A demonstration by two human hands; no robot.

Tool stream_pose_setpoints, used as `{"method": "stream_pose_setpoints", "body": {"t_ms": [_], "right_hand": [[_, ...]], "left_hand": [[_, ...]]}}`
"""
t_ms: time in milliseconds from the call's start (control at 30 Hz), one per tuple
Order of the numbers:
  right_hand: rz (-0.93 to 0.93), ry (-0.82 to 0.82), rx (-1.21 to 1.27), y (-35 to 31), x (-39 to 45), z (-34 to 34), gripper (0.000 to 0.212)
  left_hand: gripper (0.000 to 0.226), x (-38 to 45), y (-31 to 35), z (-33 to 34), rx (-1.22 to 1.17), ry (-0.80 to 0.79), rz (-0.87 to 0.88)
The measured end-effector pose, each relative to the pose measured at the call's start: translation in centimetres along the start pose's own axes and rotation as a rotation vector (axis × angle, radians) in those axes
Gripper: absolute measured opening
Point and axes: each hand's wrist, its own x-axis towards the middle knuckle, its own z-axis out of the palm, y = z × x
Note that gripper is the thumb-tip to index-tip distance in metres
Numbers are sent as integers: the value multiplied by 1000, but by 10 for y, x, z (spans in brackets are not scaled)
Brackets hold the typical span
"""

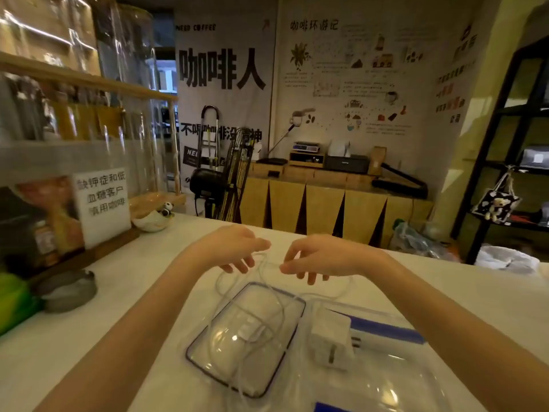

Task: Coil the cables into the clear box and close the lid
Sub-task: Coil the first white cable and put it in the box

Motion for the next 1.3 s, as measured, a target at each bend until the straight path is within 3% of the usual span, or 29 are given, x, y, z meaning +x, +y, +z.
{"method": "stream_pose_setpoints", "body": {"t_ms": [100, 367, 533, 700, 800, 867, 967, 1033, 1167, 1300], "right_hand": [[-83, -63, -58, -7, 6, 21, 32], [-278, -117, -287, -16, 15, 75, 30], [-327, -19, -286, -15, 18, 75, 16], [-368, 135, -122, -16, 9, 50, 16], [-369, 230, -7, -14, 4, 31, 18], [-362, 304, 42, -13, 0, 17, 18], [-351, 426, 117, -11, -7, -3, 17], [-350, 520, 203, -7, -10, -15, 16], [-327, 656, 309, 3, -13, -28, 16], [-399, 693, 427, 10, -17, -26, 15]], "left_hand": [[37, -1, -19, 10, 171, 45, -22], [37, -16, -62, 32, 241, 148, -55], [29, -22, -75, 40, 174, 156, -15], [21, -19, -76, 41, 213, 189, -2], [21, -22, -61, 37, 237, 289, 52], [30, -28, -41, 32, 51, 304, 107], [45, -45, -6, 21, -471, 26, 95], [51, -52, 8, 16, -689, -120, 169], [36, -57, 30, 11, -939, -240, 323], [27, -54, 50, 8, -1166, -387, 432]]}}
